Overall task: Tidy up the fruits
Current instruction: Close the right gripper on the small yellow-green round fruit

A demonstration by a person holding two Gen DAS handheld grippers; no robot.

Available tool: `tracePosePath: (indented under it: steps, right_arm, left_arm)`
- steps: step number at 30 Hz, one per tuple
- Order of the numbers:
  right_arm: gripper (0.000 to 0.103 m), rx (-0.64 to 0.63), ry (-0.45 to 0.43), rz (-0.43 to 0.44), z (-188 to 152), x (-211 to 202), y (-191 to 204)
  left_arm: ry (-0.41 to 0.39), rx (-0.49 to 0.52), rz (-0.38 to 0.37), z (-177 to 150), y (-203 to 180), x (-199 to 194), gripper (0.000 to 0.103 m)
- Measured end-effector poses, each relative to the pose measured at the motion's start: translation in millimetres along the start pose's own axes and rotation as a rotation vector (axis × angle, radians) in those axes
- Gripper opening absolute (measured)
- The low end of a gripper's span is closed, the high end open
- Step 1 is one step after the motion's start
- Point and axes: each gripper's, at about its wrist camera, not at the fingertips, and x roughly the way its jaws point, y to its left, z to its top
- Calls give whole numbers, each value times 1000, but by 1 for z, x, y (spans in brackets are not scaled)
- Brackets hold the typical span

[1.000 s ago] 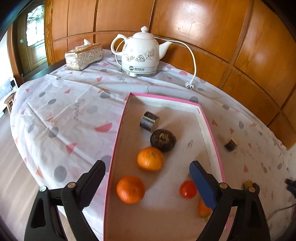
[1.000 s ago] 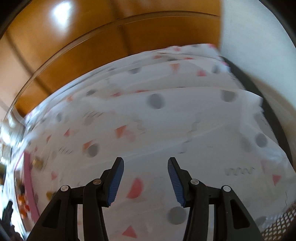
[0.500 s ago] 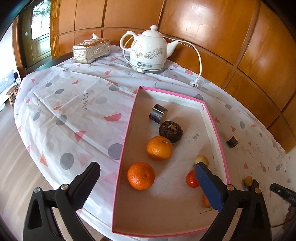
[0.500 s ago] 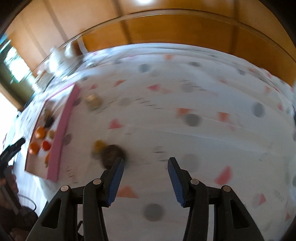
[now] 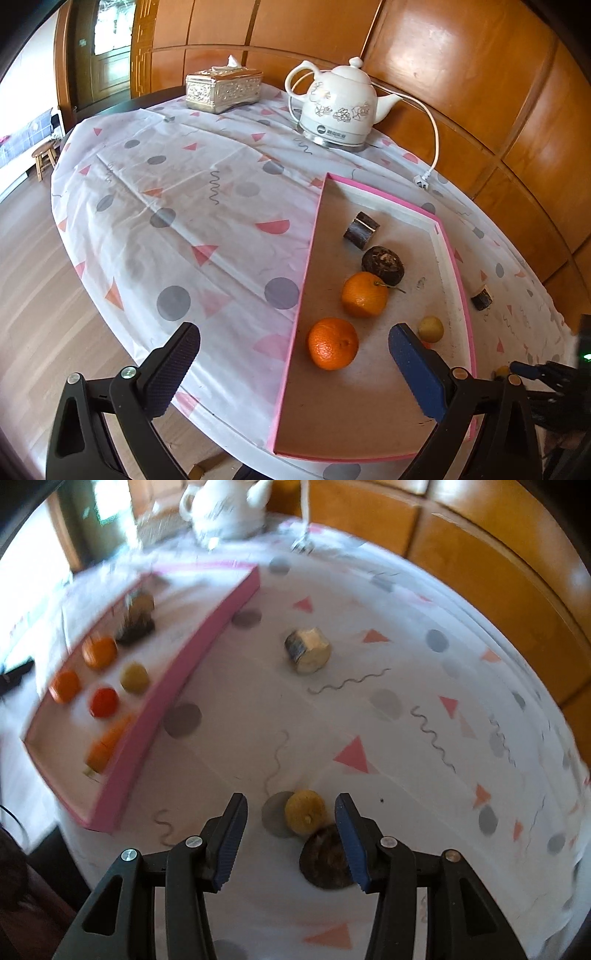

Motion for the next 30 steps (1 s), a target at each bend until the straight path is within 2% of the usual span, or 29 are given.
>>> tracePosePath:
  steps: [2, 4, 8, 19, 25, 30]
  right_arm:
    - [42, -66, 41, -54, 1, 13, 7]
    - [26, -92, 33, -44, 1, 14, 10]
    - [25, -101, 24, -70, 1, 14, 14]
    - [25, 1, -43, -65, -7, 3, 6]
    - [25, 12, -132, -18, -1, -21, 22]
    - [25, 2, -184, 69, 4, -40, 46]
  left_arm:
    - [2, -4, -1, 0, 2, 1, 103]
    - [2, -10, 0, 0, 4, 2, 103]
    - [9, -14, -3, -1, 4, 4, 103]
    - [10, -21, -10, -2, 7, 2, 103]
    - [12, -32, -13, -3, 9, 1, 103]
    - [7, -35, -15, -3, 10, -1, 103]
